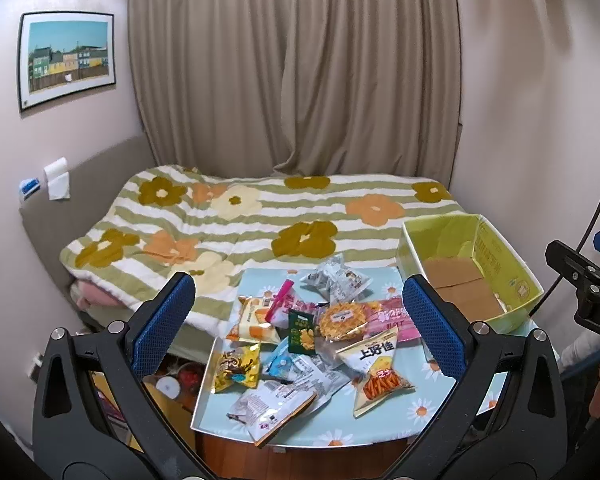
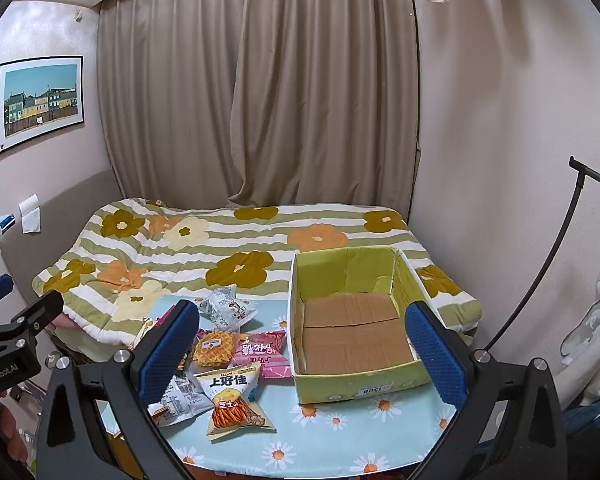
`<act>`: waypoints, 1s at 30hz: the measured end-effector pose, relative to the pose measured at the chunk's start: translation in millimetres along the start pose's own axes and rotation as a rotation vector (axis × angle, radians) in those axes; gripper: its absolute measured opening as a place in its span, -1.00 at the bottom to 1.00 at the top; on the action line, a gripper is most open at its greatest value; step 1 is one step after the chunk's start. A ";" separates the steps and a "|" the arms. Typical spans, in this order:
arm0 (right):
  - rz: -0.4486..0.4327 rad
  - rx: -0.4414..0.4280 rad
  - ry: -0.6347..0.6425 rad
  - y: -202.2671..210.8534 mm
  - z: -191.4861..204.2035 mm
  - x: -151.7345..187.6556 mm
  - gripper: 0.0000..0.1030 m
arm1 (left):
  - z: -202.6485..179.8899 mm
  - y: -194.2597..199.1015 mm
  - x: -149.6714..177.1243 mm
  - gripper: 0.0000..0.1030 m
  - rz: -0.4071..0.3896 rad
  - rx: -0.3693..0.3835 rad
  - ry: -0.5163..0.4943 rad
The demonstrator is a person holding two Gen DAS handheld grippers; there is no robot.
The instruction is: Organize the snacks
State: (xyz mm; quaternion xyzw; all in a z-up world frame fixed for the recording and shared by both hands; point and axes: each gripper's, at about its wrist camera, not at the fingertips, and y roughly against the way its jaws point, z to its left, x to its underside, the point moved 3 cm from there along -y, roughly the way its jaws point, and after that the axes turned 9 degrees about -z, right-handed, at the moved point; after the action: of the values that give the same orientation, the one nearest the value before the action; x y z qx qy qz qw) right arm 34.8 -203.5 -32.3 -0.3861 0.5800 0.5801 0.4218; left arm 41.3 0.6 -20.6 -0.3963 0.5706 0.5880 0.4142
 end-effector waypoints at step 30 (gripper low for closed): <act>0.014 0.001 0.010 5.2 9.6 5.6 0.98 | 6.3 -3.1 2.7 0.99 0.025 -0.002 0.002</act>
State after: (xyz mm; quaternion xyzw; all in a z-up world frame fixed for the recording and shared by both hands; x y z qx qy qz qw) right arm 28.3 -193.6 -35.5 -0.3847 0.5853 0.5808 0.4149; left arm 43.3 7.0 -24.1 -0.3903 0.5754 0.5934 0.4057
